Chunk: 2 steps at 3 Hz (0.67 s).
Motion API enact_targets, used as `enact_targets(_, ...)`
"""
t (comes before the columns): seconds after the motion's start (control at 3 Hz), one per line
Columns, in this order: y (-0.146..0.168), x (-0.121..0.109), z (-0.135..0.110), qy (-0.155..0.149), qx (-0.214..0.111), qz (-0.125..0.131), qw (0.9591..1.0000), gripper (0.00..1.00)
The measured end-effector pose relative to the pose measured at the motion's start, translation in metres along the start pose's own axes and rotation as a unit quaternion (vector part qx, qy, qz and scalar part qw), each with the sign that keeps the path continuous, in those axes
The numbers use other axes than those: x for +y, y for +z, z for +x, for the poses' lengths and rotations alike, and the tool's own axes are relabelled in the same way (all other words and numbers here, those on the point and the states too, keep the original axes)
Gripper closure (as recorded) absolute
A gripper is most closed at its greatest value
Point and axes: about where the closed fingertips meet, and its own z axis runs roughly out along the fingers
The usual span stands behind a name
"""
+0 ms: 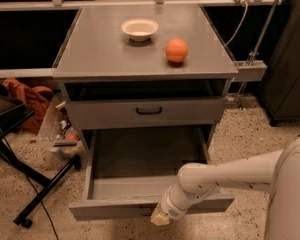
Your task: Close middle drawer
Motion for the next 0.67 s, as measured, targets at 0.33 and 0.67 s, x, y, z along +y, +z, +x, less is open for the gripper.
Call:
enact_targets(0.33,0.0,0.003,-0.01,-0.014,-0.01,0.013,0.9998,0.58)
enact_targets(0.67,0.005,0.007,-0.027,-0.036,-0.029,0.017,0.9988,0.34)
